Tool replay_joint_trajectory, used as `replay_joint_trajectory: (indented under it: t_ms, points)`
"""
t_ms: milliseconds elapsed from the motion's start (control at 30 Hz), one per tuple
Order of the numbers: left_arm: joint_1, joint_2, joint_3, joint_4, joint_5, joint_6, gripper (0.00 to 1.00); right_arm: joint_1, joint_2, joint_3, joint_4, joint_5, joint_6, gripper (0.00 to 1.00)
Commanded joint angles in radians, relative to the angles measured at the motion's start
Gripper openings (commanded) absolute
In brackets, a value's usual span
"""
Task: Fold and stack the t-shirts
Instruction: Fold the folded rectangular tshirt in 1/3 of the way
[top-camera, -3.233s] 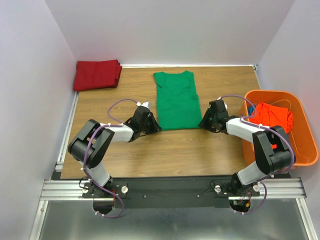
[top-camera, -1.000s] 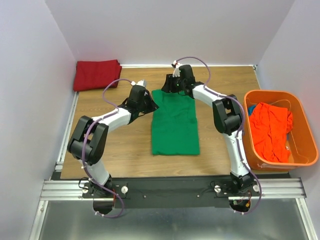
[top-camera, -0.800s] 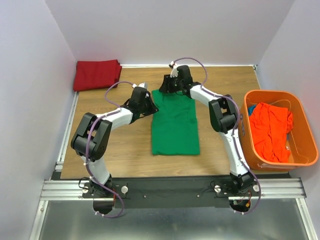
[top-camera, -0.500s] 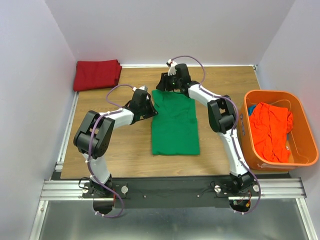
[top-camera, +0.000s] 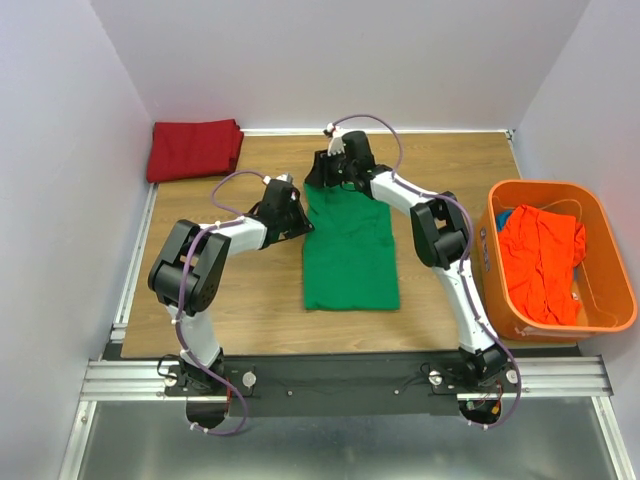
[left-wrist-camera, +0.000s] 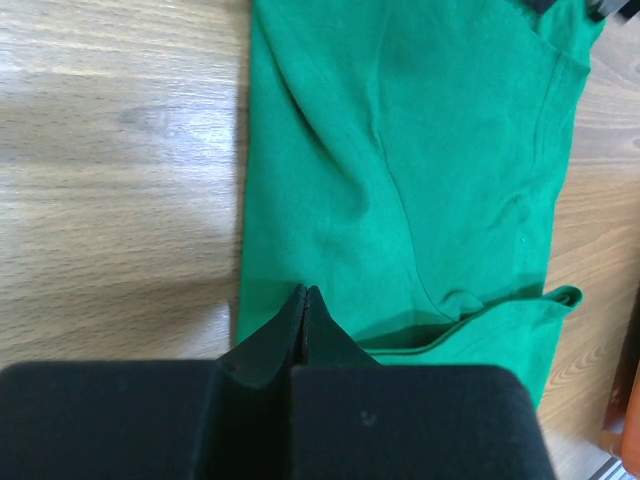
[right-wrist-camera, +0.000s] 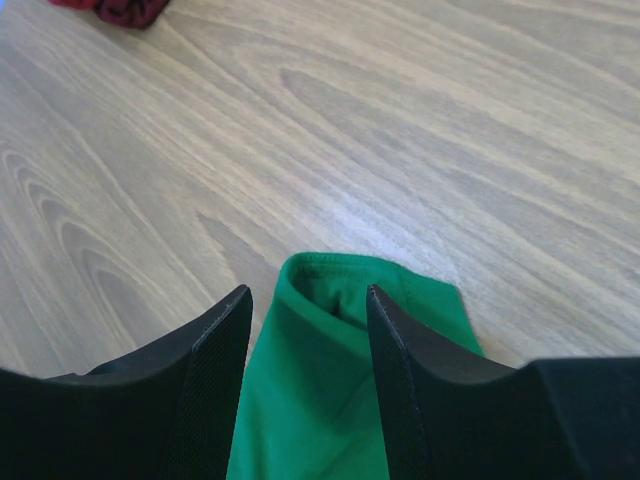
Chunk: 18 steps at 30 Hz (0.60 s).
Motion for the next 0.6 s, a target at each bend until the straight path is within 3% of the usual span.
replay_joint_trajectory:
  t_ms: [0, 167, 333, 567]
  points:
    - [0.009, 0.019, -0.019, 0.017, 0.012, -0.003, 0.00, 0.012, 0.013, -0.033, 0.015, 0.011, -0.036, 0.56]
    - [0.013, 0.020, -0.021, 0.017, 0.010, -0.003, 0.00, 0.011, -0.007, -0.066, 0.012, 0.037, -0.056, 0.53]
    - [0.013, 0.026, -0.021, 0.017, 0.010, -0.003, 0.00, 0.011, -0.029, -0.086, 0.015, 0.060, -0.064, 0.36]
    - [0.013, 0.039, -0.025, 0.017, 0.009, -0.008, 0.00, 0.011, -0.058, -0.083, 0.017, 0.102, -0.055, 0.22]
